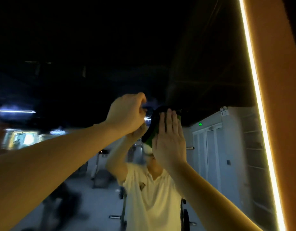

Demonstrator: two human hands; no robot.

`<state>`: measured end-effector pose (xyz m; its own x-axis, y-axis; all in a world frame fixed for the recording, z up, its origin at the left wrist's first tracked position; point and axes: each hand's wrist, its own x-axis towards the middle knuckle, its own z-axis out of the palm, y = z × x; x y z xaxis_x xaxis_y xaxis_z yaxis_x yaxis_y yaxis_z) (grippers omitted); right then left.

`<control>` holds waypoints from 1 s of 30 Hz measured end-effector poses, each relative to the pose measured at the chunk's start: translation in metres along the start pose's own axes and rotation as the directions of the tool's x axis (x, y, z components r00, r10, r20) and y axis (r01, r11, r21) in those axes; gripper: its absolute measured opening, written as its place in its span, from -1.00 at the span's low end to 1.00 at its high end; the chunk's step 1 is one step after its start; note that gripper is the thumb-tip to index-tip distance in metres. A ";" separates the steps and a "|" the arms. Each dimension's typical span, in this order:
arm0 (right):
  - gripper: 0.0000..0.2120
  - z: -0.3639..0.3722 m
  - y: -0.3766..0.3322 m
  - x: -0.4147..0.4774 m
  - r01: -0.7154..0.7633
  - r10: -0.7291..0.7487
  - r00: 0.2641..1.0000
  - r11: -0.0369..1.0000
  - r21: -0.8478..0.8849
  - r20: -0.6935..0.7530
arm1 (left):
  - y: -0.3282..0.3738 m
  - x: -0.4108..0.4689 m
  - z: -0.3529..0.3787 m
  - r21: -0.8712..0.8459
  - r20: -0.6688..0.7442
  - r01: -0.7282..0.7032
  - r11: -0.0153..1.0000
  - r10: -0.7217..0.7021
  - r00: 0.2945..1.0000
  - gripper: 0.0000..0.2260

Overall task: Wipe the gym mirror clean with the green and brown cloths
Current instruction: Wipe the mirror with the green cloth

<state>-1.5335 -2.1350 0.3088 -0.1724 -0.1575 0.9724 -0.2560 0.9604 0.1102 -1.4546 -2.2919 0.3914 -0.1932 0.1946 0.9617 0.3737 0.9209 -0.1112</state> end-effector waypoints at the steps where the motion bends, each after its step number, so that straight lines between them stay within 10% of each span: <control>1: -0.35 0.002 -0.008 0.013 -0.050 0.051 0.999 0.999 0.017 -0.013 | -0.011 -0.007 -0.004 0.012 -0.046 0.005 1.000 -0.004 0.999 -0.81; 4: -0.36 0.012 -0.043 0.042 -0.062 0.062 0.998 0.998 0.003 -0.014 | -0.043 -0.028 -0.004 0.031 -0.125 0.040 0.999 -0.036 0.992 -0.79; 10: -0.37 0.015 -0.059 0.034 0.438 -0.416 0.898 0.880 -0.185 0.146 | -0.070 -0.055 0.014 0.112 -0.198 0.150 0.982 -0.126 0.972 -0.70; 17: -0.30 -0.026 0.083 0.030 -0.074 0.085 0.996 0.973 -0.219 0.041 | -0.067 -0.067 0.039 0.274 0.004 0.061 0.960 -0.064 0.998 -0.35; 22: -0.26 -0.017 0.033 0.061 -0.243 0.245 0.969 0.961 -0.133 -0.001 | -0.082 -0.070 0.039 0.305 0.080 -0.005 0.952 -0.021 0.997 -0.25; 26: -0.28 0.006 -0.046 0.094 -0.085 0.080 0.995 0.994 -0.074 -0.056 | -0.099 -0.070 0.032 0.218 -0.008 -0.002 0.976 0.004 1.000 -0.38; 30: -0.37 0.021 -0.100 0.078 0.372 -0.364 0.927 0.922 -0.104 0.089 | -0.102 -0.073 0.031 0.131 -0.120 0.149 0.980 -0.133 0.984 -0.39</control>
<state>-1.5416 -2.2482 0.3690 -0.1518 -0.5161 0.8430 -0.2014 0.8511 0.4848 -1.5070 -2.3898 0.3253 -0.1312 0.0280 0.9910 0.2183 0.9759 0.0014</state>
